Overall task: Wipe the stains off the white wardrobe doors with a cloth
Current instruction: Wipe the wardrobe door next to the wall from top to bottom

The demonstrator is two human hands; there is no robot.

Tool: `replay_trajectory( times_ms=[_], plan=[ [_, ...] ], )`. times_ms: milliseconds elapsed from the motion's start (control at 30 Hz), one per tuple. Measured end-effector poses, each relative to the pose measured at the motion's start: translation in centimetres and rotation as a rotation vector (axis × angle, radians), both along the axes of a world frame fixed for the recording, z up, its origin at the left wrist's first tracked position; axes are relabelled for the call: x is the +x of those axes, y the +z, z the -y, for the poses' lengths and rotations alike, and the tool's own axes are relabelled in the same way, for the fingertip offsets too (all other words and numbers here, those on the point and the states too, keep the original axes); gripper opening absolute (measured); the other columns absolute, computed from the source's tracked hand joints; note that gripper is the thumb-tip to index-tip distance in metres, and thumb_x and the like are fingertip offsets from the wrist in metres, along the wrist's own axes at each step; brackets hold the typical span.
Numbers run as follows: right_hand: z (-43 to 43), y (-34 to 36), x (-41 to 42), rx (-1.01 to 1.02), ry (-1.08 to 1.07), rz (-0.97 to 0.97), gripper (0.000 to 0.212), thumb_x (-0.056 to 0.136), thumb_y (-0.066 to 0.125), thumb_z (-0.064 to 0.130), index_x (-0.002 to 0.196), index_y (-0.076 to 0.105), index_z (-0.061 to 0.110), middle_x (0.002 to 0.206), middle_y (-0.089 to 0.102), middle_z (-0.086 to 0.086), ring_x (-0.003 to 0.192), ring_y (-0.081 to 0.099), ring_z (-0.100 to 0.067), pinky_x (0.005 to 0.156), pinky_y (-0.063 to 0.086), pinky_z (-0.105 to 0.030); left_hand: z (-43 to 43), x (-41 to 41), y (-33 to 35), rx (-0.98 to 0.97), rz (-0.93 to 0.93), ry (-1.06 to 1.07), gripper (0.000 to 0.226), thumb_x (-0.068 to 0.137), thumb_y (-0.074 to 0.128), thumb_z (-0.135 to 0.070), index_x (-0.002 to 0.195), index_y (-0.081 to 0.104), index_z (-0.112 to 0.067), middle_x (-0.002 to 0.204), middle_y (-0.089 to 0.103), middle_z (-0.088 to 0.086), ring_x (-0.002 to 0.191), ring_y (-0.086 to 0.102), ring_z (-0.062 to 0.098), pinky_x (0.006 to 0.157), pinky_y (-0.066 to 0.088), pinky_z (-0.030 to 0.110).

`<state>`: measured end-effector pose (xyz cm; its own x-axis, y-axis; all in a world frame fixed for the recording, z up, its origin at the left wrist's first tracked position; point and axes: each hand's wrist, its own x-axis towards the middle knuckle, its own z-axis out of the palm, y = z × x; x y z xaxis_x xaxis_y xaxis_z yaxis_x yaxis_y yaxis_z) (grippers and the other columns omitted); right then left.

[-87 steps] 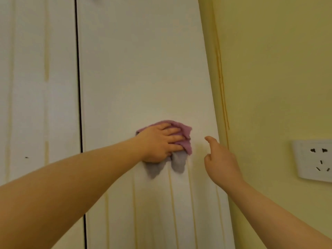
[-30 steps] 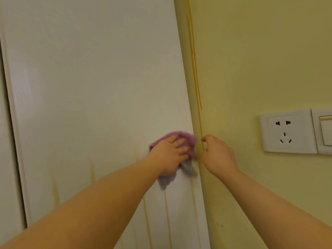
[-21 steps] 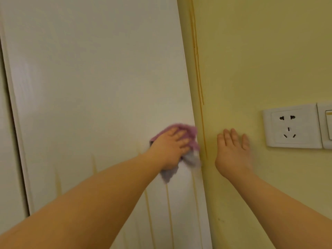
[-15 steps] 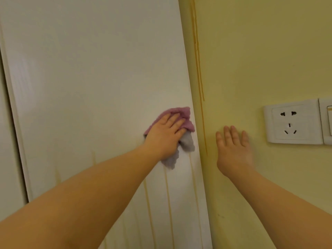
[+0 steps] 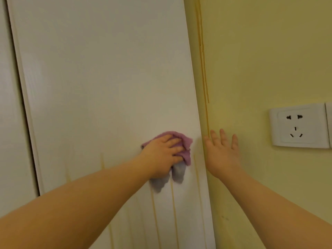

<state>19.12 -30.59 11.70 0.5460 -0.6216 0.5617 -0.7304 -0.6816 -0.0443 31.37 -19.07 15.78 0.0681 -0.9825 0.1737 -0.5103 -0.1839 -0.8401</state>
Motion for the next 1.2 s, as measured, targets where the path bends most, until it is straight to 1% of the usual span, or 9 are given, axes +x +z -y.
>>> replay_trajectory(
  times_ms=[100, 233, 400, 533, 633, 800, 967, 1100, 1200],
  plan=[
    [-0.4, -0.2, 0.7, 0.054, 0.054, 0.065, 0.064, 0.091, 0.025, 0.008, 0.148, -0.001, 0.020, 0.157, -0.006, -0.002, 0.143, -0.010, -0.025, 0.113, -0.007, -0.047, -1.2, 0.0, 1.5, -0.236, 0.022, -0.038, 0.058, 0.099, 0.033, -0.037, 0.152, 0.011, -0.026, 0.160, -0.005, 0.002, 0.146, -0.010, 0.026, 0.113, -0.017, 0.038],
    [-0.8, -1.4, 1.4, 0.143, 0.076, 0.101, 0.064, 0.090, 0.025, 0.005, 0.148, 0.002, 0.019, 0.157, 0.000, 0.001, 0.144, -0.005, -0.023, 0.114, -0.001, -0.045, -2.5, 0.3, 1.0, -0.044, 0.039, 0.017, 0.056, 0.099, 0.034, -0.037, 0.151, 0.015, -0.028, 0.160, -0.002, -0.001, 0.146, -0.009, 0.024, 0.113, -0.017, 0.036],
    [-1.7, -1.3, 2.0, 0.180, 0.121, 0.190, 0.064, 0.088, 0.028, 0.001, 0.147, 0.010, 0.017, 0.155, 0.013, 0.003, 0.144, 0.002, -0.020, 0.114, 0.001, -0.042, -4.3, 0.8, 0.9, -0.239, 0.012, 0.049, 0.061, 0.098, 0.032, -0.041, 0.152, 0.006, -0.028, 0.159, -0.010, 0.000, 0.145, -0.014, 0.026, 0.112, -0.018, 0.039],
    [-2.9, -0.5, 2.6, 0.144, 0.162, 0.239, 0.066, 0.087, 0.029, 0.001, 0.147, 0.008, 0.017, 0.155, 0.017, 0.002, 0.143, 0.006, -0.020, 0.114, 0.004, -0.040, -6.0, 1.5, -0.3, -0.027, 0.026, -0.091, 0.048, 0.089, 0.044, -0.031, 0.137, 0.049, -0.028, 0.153, 0.032, 0.002, 0.142, 0.024, 0.028, 0.117, 0.008, 0.040],
    [-3.6, -0.1, 2.7, 0.107, 0.202, 0.263, 0.065, 0.088, 0.030, 0.000, 0.147, 0.010, 0.016, 0.154, 0.021, 0.001, 0.143, 0.006, -0.019, 0.114, 0.007, -0.038, -7.5, 2.8, 1.8, -0.325, 0.023, -0.202, 0.050, 0.072, 0.040, -0.034, 0.107, 0.073, -0.018, 0.121, 0.065, 0.010, 0.112, 0.060, 0.034, 0.103, 0.030, 0.041],
    [-5.2, -0.1, 3.1, 0.105, 0.330, 0.236, 0.067, 0.087, 0.029, -0.003, 0.148, 0.012, 0.019, 0.155, 0.018, 0.001, 0.143, 0.009, -0.018, 0.113, 0.013, -0.034, -9.2, 2.9, 0.2, -0.194, 0.079, -0.211, 0.047, 0.066, 0.047, -0.034, 0.100, 0.075, -0.020, 0.114, 0.068, 0.007, 0.107, 0.064, 0.033, 0.101, 0.040, 0.040],
    [-6.5, 0.2, 3.2, 0.173, 0.367, 0.295, 0.070, 0.087, 0.029, -0.004, 0.148, 0.008, 0.021, 0.156, 0.012, 0.003, 0.142, 0.012, -0.018, 0.109, 0.022, -0.035, -10.4, 2.3, 2.5, -0.360, 0.156, -0.053, 0.053, 0.086, 0.047, -0.036, 0.138, 0.049, -0.023, 0.149, 0.037, 0.009, 0.138, 0.031, 0.034, 0.114, 0.007, 0.040],
    [-7.0, 0.5, 2.7, 0.189, 0.394, 0.288, 0.071, 0.086, 0.028, -0.005, 0.149, 0.008, 0.021, 0.156, 0.008, 0.003, 0.143, 0.010, -0.017, 0.110, 0.021, -0.035, -11.9, 2.6, 1.2, 0.034, 0.170, -0.125, 0.041, 0.070, 0.054, -0.042, 0.103, 0.073, -0.029, 0.118, 0.067, -0.001, 0.111, 0.062, 0.028, 0.103, 0.028, 0.036],
    [-7.5, 1.1, 2.5, 0.174, 0.405, 0.296, 0.070, 0.087, 0.028, -0.005, 0.149, 0.008, 0.021, 0.156, 0.008, 0.003, 0.143, 0.011, -0.016, 0.110, 0.022, -0.036, -12.9, 3.5, 3.8, -0.144, 0.199, -0.116, 0.051, 0.073, 0.035, -0.032, 0.106, 0.073, -0.022, 0.119, 0.066, 0.006, 0.111, 0.061, 0.033, 0.104, 0.029, 0.040]
  ],
)
